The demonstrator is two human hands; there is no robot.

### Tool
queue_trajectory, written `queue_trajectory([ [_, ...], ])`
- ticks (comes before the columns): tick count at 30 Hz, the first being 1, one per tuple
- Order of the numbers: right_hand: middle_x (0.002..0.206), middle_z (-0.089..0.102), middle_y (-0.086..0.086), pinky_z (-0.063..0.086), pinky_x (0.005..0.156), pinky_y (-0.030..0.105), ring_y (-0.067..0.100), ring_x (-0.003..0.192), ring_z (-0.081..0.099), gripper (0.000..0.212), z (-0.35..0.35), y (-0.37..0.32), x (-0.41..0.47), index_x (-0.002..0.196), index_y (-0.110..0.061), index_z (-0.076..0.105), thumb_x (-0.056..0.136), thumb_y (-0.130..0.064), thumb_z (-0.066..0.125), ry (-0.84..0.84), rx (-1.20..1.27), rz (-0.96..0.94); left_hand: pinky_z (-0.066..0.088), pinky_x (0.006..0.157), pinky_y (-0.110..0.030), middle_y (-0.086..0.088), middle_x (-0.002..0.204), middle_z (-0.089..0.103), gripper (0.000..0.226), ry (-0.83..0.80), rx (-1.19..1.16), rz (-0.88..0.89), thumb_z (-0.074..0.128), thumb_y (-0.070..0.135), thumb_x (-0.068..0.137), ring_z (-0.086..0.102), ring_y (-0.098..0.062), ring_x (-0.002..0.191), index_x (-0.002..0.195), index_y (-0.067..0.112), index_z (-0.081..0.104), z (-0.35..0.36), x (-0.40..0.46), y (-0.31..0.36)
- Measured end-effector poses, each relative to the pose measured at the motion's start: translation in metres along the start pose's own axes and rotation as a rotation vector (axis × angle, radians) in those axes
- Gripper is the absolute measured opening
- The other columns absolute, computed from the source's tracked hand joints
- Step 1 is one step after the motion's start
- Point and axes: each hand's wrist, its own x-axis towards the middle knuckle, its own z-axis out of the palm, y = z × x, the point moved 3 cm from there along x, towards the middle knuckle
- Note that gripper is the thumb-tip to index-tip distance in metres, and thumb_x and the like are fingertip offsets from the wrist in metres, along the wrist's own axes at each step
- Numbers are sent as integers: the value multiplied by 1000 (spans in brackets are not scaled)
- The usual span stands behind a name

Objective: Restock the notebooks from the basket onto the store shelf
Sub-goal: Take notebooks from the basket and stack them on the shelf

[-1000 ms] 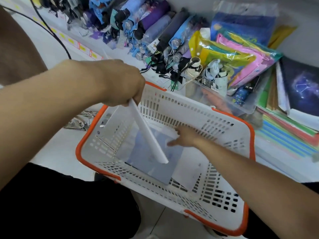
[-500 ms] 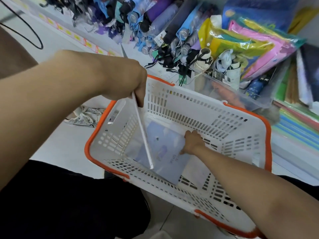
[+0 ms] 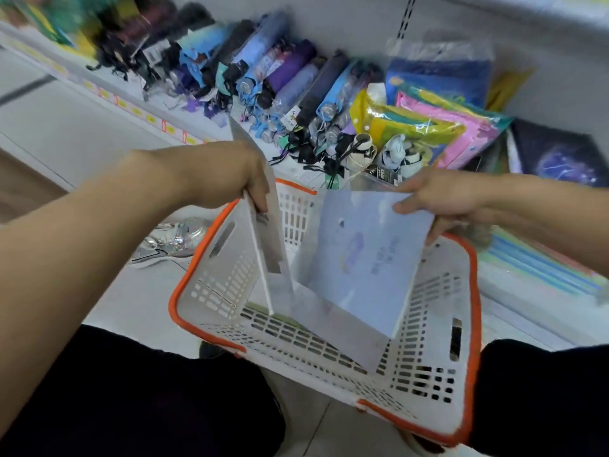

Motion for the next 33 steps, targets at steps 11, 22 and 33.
queue_trajectory([
  [11,100,75,11,58,50,27,15,71,73,48,-47,7,-71,135,-3,56,89,-15,63,34,847,-172,49,93,-30,-5,115,71,39,545,-170,148,66,-14,81,66,-22,107,106,15,77,-55,-8,21],
  [22,133,63,15,45,89,72,39,115,64,53,-54,28,-65,141,-22,51,88,-18,54,-217,1031,-233,34,114,-40,-12,127,63,47,1093,-433,134,39,-10,80,49,-31,131,117,2,67,-72,19,64],
  [33,139,57,16,60,72,50,34,112,65,47,-42,6,-68,143,-21,51,98,-11,44,-389,1188,-344,34,113,-51,-16,139,52,46,1297,-698,150,60,0,91,48,-24,134,135,-3,48,-79,26,93],
])
